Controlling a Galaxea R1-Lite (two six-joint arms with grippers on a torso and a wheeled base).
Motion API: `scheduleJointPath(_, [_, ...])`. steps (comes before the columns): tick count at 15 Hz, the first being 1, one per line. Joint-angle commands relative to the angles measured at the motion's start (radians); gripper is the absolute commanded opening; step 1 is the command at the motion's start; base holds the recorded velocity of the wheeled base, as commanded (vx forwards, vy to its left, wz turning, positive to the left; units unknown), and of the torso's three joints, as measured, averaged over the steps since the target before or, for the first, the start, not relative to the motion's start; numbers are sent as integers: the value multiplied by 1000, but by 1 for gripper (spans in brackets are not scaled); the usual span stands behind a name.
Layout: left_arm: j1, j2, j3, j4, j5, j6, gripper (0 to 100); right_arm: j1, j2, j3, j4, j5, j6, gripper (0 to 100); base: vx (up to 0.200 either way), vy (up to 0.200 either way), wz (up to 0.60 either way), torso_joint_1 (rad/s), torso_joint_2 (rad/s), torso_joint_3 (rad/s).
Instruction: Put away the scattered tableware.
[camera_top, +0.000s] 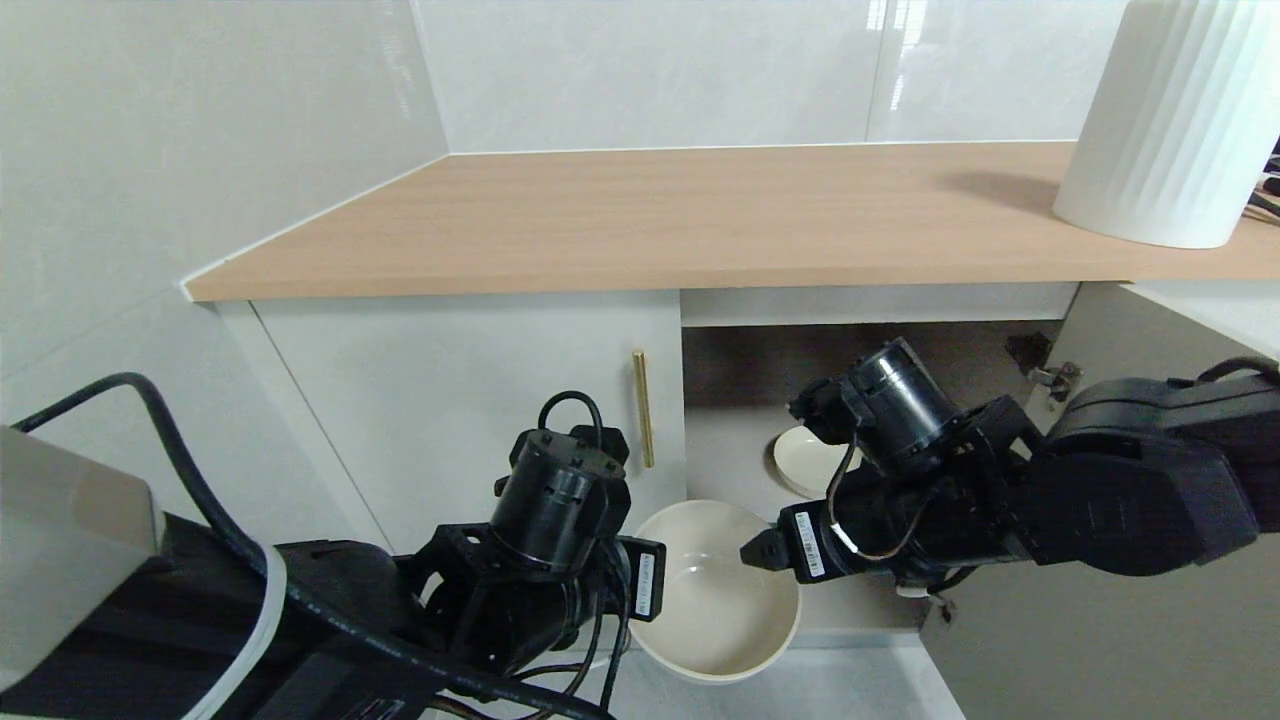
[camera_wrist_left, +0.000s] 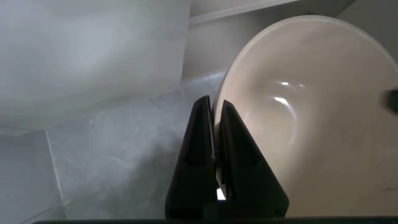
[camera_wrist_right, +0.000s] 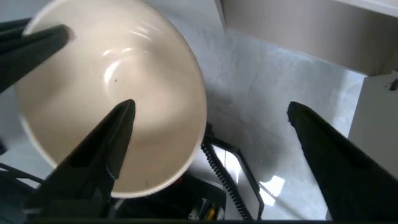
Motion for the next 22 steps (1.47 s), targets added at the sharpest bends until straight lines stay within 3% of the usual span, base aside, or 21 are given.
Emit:
scheduleJointPath(1, [-3,-4,0,0,1,0,0,1,20,-3,0,1,1,0,0,0,0,0,0,0])
scheduleJointPath(13, [-3,-9,3,0,4,-5,0,7,34,-3,-11,0,2,0,0,0,0,0,0,0])
scheduleJointPath(14, [-3,-9,3,0,12,-5,100,7,34,-3,-11,0,2,0,0,0,0,0,0,0])
scheduleJointPath(19, [-2,-32,3,0,26,-5,100,-9,35,-5,-11,-6,7,0,0,0,0,0,0,0])
scheduleJointPath(22, [18,-98,5,2,46,-6,100,-151,58,-9,-12,-6,19,0,0,0,0,0,0,0])
